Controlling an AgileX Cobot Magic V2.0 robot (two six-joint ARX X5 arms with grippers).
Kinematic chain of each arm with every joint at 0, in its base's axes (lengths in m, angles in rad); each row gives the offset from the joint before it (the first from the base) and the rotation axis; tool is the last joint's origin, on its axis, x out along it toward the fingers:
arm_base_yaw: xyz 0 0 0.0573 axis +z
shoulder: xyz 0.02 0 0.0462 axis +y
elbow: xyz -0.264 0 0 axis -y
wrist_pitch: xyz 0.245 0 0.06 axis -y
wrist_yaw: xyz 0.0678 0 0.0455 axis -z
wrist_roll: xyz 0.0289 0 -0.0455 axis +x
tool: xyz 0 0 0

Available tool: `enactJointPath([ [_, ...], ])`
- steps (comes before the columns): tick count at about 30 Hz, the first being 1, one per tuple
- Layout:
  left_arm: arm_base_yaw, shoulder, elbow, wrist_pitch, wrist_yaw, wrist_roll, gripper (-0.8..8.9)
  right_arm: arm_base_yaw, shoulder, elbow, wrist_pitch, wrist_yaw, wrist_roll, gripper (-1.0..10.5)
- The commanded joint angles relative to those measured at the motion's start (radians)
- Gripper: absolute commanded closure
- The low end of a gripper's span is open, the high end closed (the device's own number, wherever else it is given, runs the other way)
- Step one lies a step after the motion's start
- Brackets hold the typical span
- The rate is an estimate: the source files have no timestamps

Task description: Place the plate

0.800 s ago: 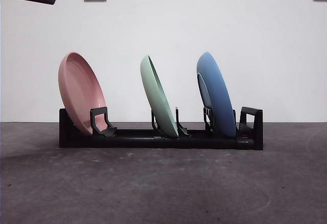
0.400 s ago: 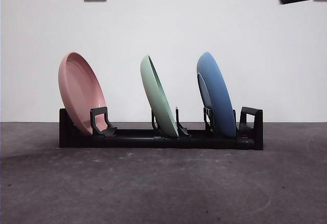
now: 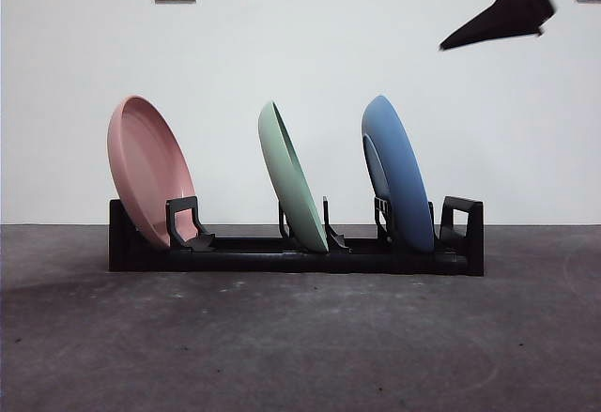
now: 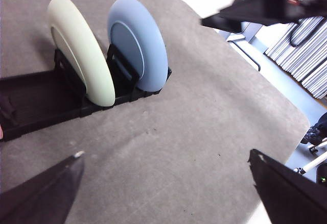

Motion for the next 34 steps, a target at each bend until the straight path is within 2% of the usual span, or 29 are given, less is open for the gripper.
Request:
enactJointPath([
  [1,-0.004,-0.011,0.021,-0.005,0.003,-0.009,2.77,-0.004,0.124,0.118,-0.013,0.003,0.012,4.0],
  [8,-0.004,-0.065,0.021,-0.021,0.004,-0.021,2.82,-0.002,0.333,0.291,-0.04,0.002,0.016,4.0],
  [16,-0.004,-0.128,0.021,-0.042,0.004,-0.021,2.82,-0.002,0.415,0.311,-0.043,-0.031,0.016,4.9],
  [19,-0.004,-0.145,0.021,-0.042,0.004,-0.02,2.82,-0.002,0.431,0.311,-0.04,-0.061,0.016,5.8],
  [25,-0.004,-0.153,0.021,-0.062,0.004,-0.021,2.82,0.007,0.438,0.311,-0.037,-0.06,0.011,7.5],
  [34,-0.004,-0.153,0.021,-0.092,0.004,-0.02,2.82,0.006,0.438,0.311,-0.045,-0.056,0.018,9.4],
])
